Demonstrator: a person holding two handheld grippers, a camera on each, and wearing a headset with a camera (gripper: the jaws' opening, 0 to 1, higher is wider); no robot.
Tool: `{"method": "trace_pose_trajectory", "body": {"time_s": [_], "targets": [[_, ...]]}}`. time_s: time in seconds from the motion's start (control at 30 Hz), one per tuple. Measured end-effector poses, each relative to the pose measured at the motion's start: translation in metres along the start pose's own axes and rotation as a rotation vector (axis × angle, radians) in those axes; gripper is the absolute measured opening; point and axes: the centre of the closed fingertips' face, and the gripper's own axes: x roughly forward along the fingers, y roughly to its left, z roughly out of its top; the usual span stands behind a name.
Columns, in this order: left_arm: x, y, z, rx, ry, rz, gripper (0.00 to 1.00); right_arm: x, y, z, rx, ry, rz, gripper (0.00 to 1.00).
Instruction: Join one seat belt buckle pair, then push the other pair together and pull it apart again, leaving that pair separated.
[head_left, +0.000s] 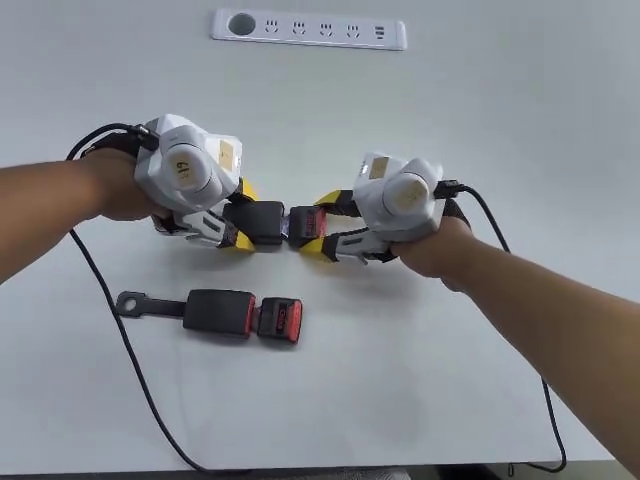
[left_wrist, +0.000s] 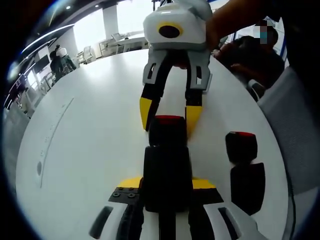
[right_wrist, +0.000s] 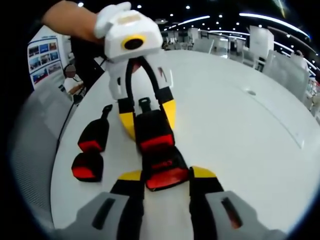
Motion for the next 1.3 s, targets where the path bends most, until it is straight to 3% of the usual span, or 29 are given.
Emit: {"method": "trace_pose_trajectory", "body": {"time_s": [0.73,0.93,1.3], "targets": [[-0.001,-0.002,0.0,-0.007,0.005,0.002,0.35,-0.004,0.001,-0.003,-0.013,0.013,-0.02,0.35],[-0.001,-0.002,0.0,-0.012,0.002,0.004,0.35,-0.012,-0.005,-0.012,-0.019,0.033,-0.012,0.35],[-0.002,-0.002,0.0,-0.004,0.011,-0.004,0.35,-0.019,-0.001,-0.014,-0.042,0.032,-0.003,0.35]]}}
